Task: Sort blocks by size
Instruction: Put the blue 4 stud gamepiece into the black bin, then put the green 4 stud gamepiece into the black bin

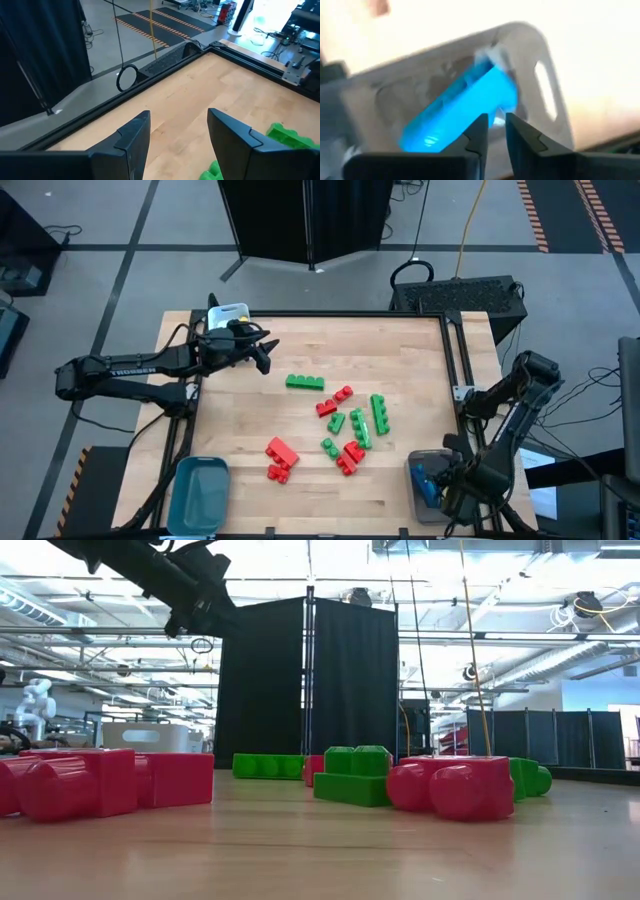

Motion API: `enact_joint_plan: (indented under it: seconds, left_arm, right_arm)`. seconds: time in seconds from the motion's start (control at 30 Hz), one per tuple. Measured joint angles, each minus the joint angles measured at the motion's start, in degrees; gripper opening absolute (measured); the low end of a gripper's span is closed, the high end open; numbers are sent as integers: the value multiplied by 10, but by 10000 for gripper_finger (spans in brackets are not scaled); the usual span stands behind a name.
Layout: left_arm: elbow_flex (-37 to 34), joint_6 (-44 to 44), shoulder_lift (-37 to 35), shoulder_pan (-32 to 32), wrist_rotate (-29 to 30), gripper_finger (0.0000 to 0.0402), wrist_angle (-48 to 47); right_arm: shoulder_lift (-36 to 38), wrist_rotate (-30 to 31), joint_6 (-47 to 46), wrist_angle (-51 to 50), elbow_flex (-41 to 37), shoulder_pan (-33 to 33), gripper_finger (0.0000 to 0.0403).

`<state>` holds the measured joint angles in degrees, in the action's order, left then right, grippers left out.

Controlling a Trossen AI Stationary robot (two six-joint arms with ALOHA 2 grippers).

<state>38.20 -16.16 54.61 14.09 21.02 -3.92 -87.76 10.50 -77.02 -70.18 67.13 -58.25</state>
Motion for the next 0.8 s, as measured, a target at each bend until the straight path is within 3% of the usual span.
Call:
enact_joint_plan:
  seconds: [0.1,0.23,0.6,0.8]
  left_arm:
    - [0,-1,0,-10,0,185,0]
    - [0,-15,0,-24,0,185,0]
    - [0,-31,0,-64,3,185,0]
    - [0,-44,0,-79,5,185,0]
  right_arm:
    - [-14,60,-2,-19,0,2,74]
    - [-18,96,-26,-59,0,9,92]
    - [-18,259,-78,-100,0,24,94]
    - [-18,284,-91,-94,0,71,94]
